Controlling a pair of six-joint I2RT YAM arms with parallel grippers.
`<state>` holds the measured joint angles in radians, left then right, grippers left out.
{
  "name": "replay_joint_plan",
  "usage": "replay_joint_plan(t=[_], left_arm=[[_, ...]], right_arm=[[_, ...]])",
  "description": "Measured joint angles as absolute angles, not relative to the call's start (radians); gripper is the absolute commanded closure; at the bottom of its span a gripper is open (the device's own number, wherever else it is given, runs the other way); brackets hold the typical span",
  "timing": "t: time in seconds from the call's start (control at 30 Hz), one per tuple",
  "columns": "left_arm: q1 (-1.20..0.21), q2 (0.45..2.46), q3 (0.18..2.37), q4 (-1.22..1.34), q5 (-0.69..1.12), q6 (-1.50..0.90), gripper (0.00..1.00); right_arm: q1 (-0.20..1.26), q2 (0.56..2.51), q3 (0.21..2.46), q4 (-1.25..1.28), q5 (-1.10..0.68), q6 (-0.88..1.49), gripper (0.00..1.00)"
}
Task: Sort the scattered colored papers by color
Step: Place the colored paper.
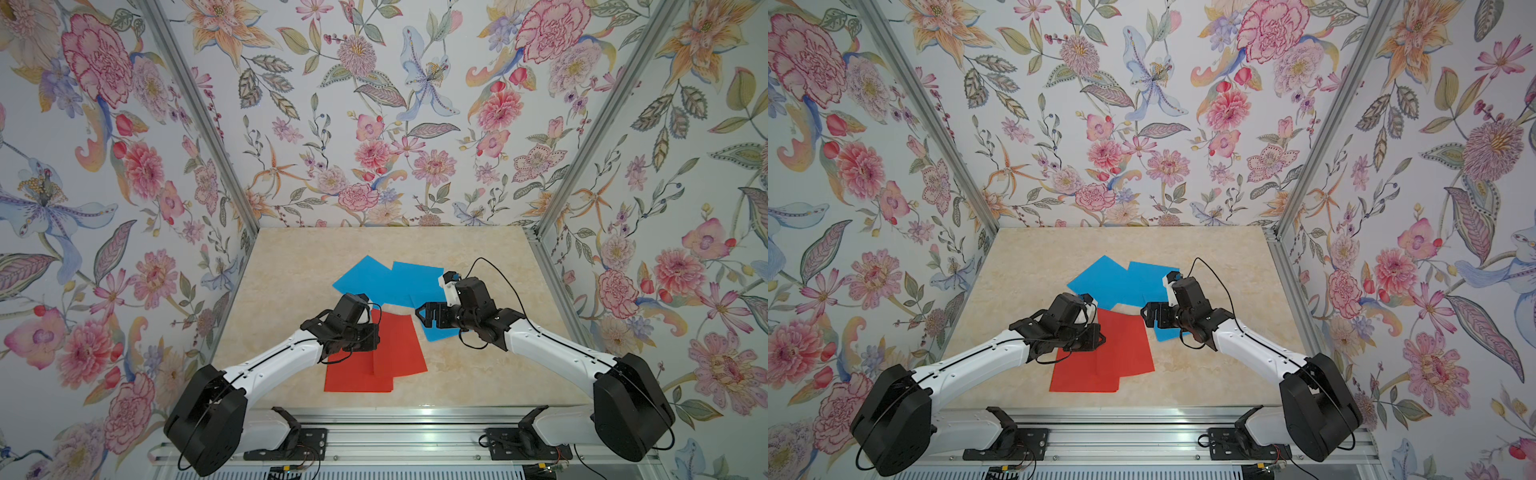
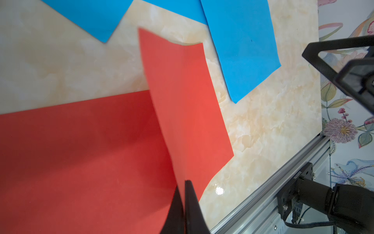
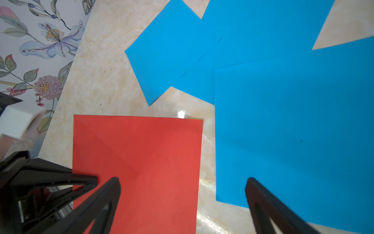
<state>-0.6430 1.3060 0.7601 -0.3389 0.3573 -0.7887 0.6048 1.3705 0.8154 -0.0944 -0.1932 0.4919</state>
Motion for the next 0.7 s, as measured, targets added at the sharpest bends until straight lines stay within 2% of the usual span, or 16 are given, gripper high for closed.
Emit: replay_joint_plan(t=[0.37,0.7], left_arm=[[-0.646,1.316,0.917,-0.552,0.323,-0.656,1.00],[-0.647,1.337,0.931,-0.672,0.303,-0.599,1.00]], right_arm=[[0.698,1.421,0.810,-0.012,-0.194,0.529,0.00],[0.736,1.436,0.808,0.034,-0.194,0.551,0.00]])
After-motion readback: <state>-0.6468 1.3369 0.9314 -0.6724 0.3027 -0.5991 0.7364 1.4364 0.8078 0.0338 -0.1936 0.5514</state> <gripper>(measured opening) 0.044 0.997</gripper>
